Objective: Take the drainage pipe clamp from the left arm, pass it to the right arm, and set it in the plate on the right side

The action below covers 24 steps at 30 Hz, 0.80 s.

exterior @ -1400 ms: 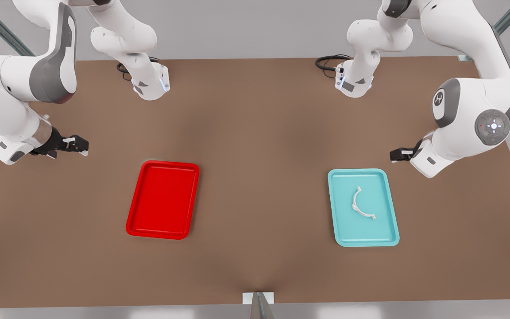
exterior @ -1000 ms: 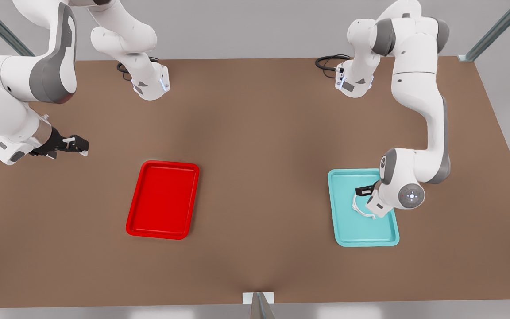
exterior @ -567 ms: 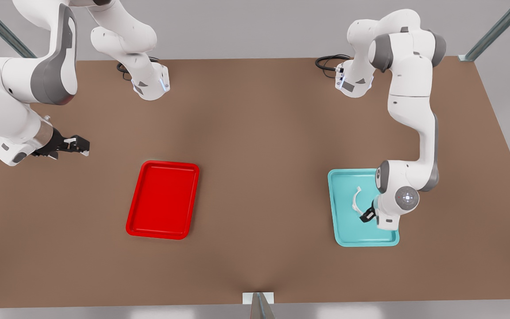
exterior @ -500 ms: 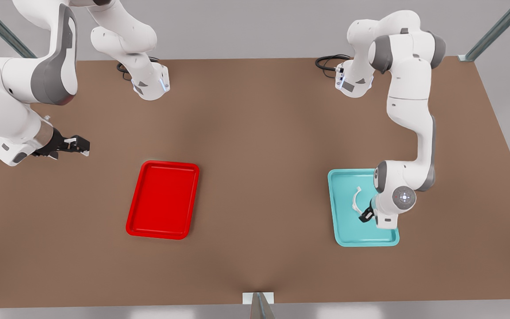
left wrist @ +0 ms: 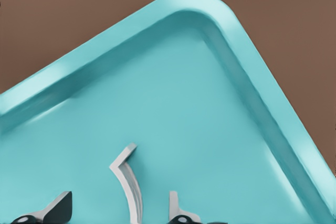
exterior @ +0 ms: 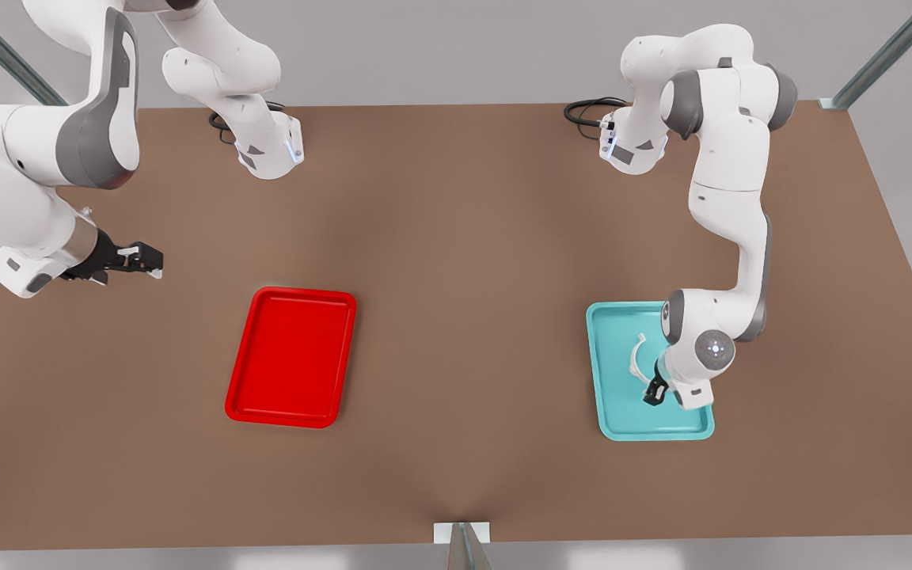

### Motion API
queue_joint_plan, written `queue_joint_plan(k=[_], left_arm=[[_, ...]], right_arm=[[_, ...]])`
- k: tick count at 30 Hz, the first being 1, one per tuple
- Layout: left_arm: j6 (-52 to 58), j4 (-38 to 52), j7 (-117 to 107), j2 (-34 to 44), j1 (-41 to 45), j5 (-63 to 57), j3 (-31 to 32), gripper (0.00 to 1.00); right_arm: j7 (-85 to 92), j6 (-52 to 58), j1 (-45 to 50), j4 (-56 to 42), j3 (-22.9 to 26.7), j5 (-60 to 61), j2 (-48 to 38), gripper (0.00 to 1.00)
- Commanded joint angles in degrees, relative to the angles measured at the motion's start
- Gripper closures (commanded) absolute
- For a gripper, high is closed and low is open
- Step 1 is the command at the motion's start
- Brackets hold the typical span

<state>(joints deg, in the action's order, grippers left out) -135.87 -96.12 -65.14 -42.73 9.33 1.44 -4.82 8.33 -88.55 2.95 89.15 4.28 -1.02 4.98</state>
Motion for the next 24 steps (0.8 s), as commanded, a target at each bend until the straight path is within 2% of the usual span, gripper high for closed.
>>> queue_joint_plan(k=[1, 2, 6, 9, 19, 22, 24], left_arm=[[-1.77, -0.03, -12.99, 0.02, -0.01, 0.05, 0.07, 0.42], [-1.77, -0.03, -12.99, 0.02, -0.01, 0.14, 0.16, 0.49], [-1.24, -0.03, -12.99, 0.02, 0.16, 0.23, 0.34, 0.49], [-1.24, -0.03, -13.08, -0.07, 0.16, 0.23, 0.34, 0.77], [0.87, 0.76, -12.82, 1.60, 0.16, -0.65, 0.34, 0.79], [4.38, 1.29, -11.76, 4.15, 1.66, -0.12, 0.25, 0.79], [14.40, 8.40, -12.11, 3.09, 1.30, 0.23, 0.25, 0.79]], right_arm=[[0.20, 0.05, -0.05, 0.06, 0.03, 0.05, -0.06, 0.00], [0.20, 0.05, 0.04, 0.15, 0.03, 0.05, -0.06, 0.00], [0.20, 0.22, 0.04, 0.15, 0.03, 0.05, -0.06, 0.00], [0.20, 0.22, 0.04, 0.15, 0.03, 0.05, -0.06, 0.00], [0.28, 0.05, 0.13, 0.15, -0.06, 1.10, 0.56, 0.00], [-0.51, -3.90, 3.99, -2.14, -0.59, 6.46, 6.36, 0.00], [-2.08, -8.22, 9.09, -3.27, -0.59, 9.80, 10.13, 0.00]])
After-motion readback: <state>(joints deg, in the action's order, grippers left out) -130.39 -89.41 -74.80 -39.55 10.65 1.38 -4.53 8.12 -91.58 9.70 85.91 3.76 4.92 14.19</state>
